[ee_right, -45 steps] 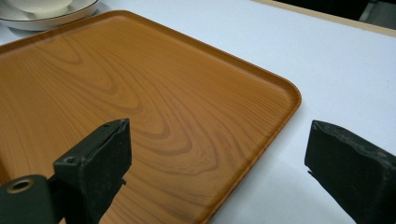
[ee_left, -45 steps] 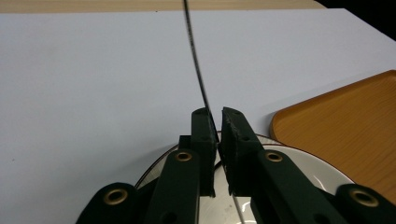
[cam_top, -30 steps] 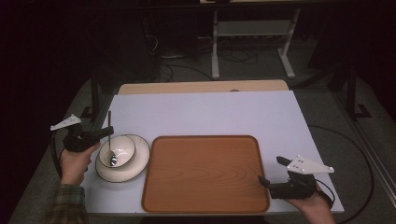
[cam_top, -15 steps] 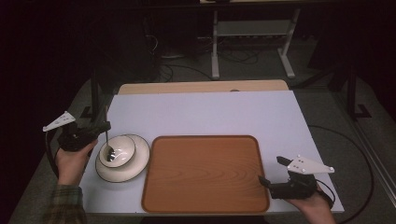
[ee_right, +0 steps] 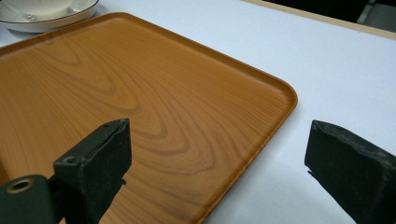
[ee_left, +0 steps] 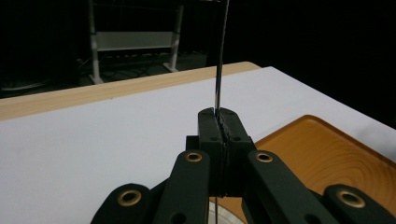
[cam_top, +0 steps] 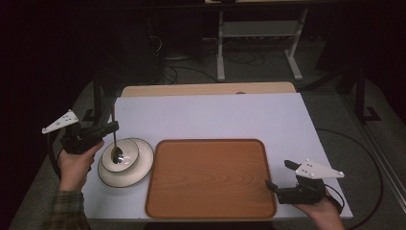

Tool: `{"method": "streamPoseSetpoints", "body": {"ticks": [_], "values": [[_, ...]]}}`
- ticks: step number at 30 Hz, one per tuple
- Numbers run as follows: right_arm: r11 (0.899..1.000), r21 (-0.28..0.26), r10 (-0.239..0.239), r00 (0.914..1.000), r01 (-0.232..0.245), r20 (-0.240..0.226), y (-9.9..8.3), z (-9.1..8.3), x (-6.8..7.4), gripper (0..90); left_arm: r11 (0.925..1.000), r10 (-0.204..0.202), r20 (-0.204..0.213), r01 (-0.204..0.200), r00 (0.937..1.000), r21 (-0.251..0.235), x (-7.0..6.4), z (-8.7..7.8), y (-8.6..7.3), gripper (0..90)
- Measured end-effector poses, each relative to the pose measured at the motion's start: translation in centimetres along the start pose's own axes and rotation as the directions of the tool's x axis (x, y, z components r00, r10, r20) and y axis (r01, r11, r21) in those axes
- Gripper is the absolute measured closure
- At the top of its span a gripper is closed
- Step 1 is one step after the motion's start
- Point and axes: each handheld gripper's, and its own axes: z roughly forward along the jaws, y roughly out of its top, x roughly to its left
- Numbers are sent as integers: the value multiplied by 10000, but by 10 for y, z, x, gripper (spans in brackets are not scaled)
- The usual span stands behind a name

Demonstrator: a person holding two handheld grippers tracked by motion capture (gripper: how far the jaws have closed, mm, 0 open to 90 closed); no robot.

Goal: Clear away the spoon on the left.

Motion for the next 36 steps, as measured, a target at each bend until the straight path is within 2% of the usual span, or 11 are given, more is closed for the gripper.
{"method": "streamPoseSetpoints", "body": {"ticks": [12, 18, 23, 26, 29, 30, 31, 33, 34, 35, 36], "values": [[10000, -56, 7, 10000, -7, 16, 0, -1, -1, 65, 9992, 284, 846, -306, 9960, 246, -27, 12, 11, 889], [10000, -73, -3, 10000, 3, 13, 0, -1, 0, 65, 9957, 560, 1397, -657, 9886, 657, -47, 27, 12, 889], [10000, -82, -12, 10000, 12, -7, 0, -1, 0, 66, 9911, 707, 1651, -880, 9837, 998, -59, 40, 9, 889], [10000, -87, -26, 10000, 26, -3, 1, -1, 0, 66, 9821, 908, 1963, -1204, 9763, 1446, -71, 54, 4, 889], [9999, -102, -25, 10000, 25, -4, 1, -1, 0, 65, 9787, 962, 2055, -1302, 9739, 1586, -76, 59, 1, 889], [9999, -104, -18, 10000, 18, -2, 1, -1, 0, 65, 9724, 1084, 2167, -1488, 9702, 1799, -81, 66, -2, 889], [9999, -104, -18, 10000, 18, -2, 1, -1, 0, 65, 9724, 1084, 2167, -1488, 9702, 1799, -81, 66, -2, 889], [10000, -94, -12, 10000, 12, -18, 0, -1, 0, 65, 9676, 1116, 2245, -1574, 9681, 1976, -85, 71, -6, 889], [10000, -93, 8, 10000, -8, -23, 0, -1, 0, 65, 9614, 1190, 2319, -1704, 9654, 2160, -88, 76, -9, 889], [9999, -107, 5, 10000, -6, -31, 0, -1, 0, 66, 9614, 1190, 2319, -1704, 9654, 2160, -88, 76, -9, 889], [9999, -116, -7, 10000, 7, -28, 1, -1, 0, 65, 9565, 1212, 2384, -1775, 9636, 2314, -91, 80, -13, 889]]}}
